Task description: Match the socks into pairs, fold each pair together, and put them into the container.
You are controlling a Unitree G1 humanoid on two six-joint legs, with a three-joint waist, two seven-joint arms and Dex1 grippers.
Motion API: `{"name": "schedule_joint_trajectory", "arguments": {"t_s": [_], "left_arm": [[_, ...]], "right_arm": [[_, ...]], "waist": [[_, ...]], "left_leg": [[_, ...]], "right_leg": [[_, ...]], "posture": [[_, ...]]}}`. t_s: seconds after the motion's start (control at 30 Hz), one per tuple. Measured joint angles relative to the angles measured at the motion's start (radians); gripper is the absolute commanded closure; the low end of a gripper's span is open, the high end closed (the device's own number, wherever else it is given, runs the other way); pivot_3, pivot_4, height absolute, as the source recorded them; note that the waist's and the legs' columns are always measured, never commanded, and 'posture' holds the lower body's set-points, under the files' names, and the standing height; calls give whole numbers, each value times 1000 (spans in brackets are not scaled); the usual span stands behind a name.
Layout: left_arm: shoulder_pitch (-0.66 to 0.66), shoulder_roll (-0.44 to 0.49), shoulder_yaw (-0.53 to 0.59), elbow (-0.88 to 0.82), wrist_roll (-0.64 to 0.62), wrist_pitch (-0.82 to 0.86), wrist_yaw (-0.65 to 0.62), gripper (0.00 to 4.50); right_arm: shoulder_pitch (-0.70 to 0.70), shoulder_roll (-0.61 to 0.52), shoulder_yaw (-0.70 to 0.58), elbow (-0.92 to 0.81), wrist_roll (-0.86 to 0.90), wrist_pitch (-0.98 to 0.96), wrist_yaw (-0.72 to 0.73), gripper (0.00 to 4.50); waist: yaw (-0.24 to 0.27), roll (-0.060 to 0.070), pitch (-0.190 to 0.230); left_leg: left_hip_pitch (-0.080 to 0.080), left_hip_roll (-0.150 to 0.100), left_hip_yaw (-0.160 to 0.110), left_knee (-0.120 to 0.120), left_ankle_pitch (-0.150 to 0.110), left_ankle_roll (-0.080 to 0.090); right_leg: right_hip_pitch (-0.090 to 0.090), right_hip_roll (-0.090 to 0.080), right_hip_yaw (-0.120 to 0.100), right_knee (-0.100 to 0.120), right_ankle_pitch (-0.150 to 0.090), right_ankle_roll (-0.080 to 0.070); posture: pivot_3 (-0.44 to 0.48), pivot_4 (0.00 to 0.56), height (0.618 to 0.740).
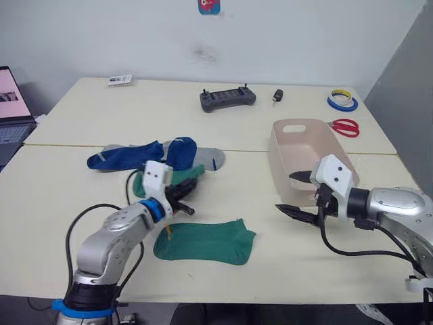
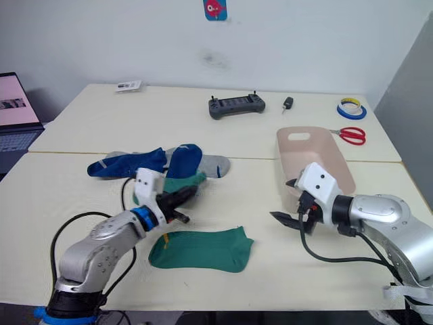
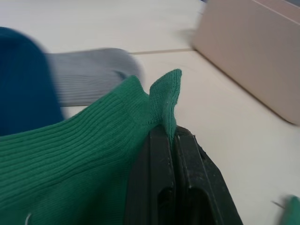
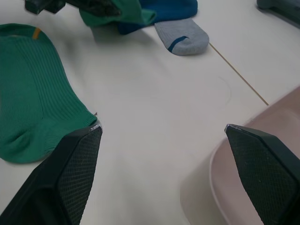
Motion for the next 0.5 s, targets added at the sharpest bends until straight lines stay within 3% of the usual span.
{"name": "schedule_joint_trajectory", "arguments": {"t_s": [0.2, 0.33, 0.5], "left_arm": [[-34, -49, -120, -37, 23, 60, -3, 4479], [-78, -121, -158, 33, 67, 60, 14, 4479], [-95, -131, -159, 78, 103, 59, -8, 3222]], "right_arm": [[10, 0, -15, -24, 9, 19, -11, 0], [10, 0, -16, -25, 10, 25, -14, 0], [10, 0, -16, -25, 10, 27, -15, 0]], "waist": [[2, 1, 0], [2, 1, 0], [2, 1, 0]], "left_leg": [[0, -1, 0, 0, 0, 0], [0, -1, 0, 0, 0, 0], [0, -1, 0, 0, 0, 0]], "right_leg": [[1, 0, 0, 0, 0, 0], [1, 1, 0, 0, 0, 0], [1, 1, 0, 0, 0, 0]], "posture": [[0, 150, 740], [0, 150, 740], [0, 150, 740]]}}
